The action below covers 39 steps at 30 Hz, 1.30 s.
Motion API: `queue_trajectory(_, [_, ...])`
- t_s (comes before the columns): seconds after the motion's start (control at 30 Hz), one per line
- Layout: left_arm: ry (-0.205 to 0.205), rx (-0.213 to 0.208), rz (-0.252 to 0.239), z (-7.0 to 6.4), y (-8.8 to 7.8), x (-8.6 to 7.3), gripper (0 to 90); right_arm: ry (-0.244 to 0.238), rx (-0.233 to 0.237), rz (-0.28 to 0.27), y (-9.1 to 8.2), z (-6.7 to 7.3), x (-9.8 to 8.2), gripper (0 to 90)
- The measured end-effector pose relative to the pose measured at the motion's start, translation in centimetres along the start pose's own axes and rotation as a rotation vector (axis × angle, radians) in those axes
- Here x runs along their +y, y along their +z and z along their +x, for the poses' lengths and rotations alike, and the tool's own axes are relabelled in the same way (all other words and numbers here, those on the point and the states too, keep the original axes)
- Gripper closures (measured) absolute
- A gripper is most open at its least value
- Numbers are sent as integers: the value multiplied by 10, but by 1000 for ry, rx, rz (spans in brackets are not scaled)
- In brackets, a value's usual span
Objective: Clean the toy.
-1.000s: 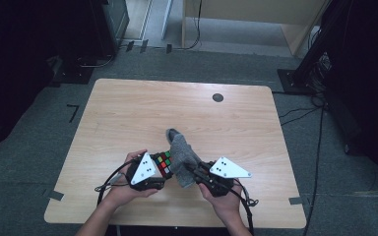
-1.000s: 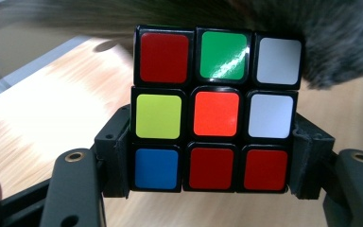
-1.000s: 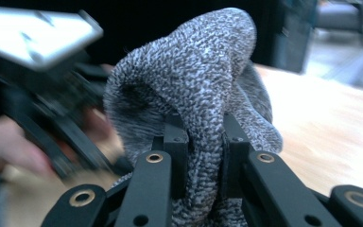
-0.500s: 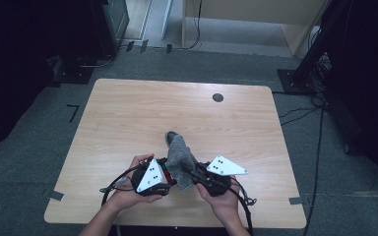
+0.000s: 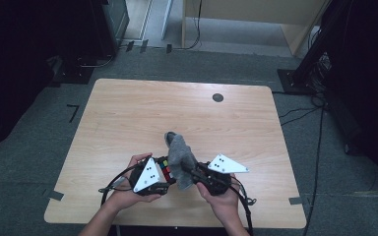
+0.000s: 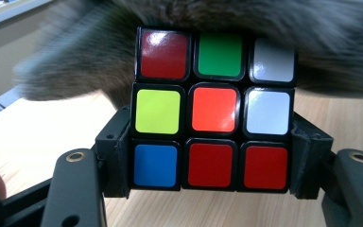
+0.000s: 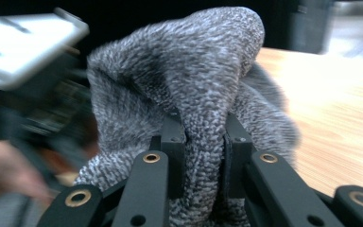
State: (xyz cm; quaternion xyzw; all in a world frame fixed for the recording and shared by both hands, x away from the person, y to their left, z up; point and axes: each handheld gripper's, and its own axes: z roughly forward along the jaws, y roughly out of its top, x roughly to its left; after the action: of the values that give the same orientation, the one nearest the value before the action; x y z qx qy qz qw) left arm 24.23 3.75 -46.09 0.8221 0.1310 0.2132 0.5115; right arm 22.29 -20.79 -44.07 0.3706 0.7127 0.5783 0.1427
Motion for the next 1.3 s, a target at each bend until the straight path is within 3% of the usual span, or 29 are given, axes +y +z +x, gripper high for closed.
queue_trajectory(0.03, [-12, -1, -8, 2, -1, 0, 333, 10, -33, 13, 0, -5, -2, 772])
queue_trajectory(0.1, [-18, 7, -5, 3, 0, 1, 334, 40, -33, 4, -3, -9, -4, 772])
queue_trajectory(0.2, [-1, 17, 20, 1, 3, 0, 333, -32, 44, -37, -4, 7, 2, 768])
queue_trajectory(0.27, [-3, 17, 16, 1, 2, 0, 334, -74, 48, -33, -2, 16, 5, 770])
queue_trajectory(0.33, [-17, 3, -8, 3, -2, 0, 334, -43, 33, -27, -1, 9, 3, 770])
queue_trajectory(0.4, [-34, -8, -33, 5, -5, 1, 334, -3, -23, -3, -2, -6, -3, 772])
queue_trajectory(0.47, [-56, -20, -62, 8, -8, 1, 335, 41, -36, 12, -3, -18, -7, 772])
queue_trajectory(0.7, [-109, -45, -124, 13, -14, 1, 335, 195, 158, -31, 1, -32, -13, 764])
queue_trajectory(0.77, [-134, -49, -149, 15, -15, 1, 335, 231, 187, -10, 6, -34, -18, 766])
queue_trajectory(0.83, [-153, -58, -166, 18, -17, 1, 335, 234, 216, 27, 12, -31, -23, 767])
queue_trajectory(0.97, [-147, -60, -149, 19, -18, -1, 335, 221, 218, 34, 16, -26, -23, 769])
queue_trajectory(1.1, [-150, -73, -149, 18, -16, -1, 336, 231, 215, -37, 5, -31, -17, 770])
queue_trajectory(1.3, [-166, -83, -166, 19, -18, 1, 336, 248, 254, 14, 14, -30, -23, 768])
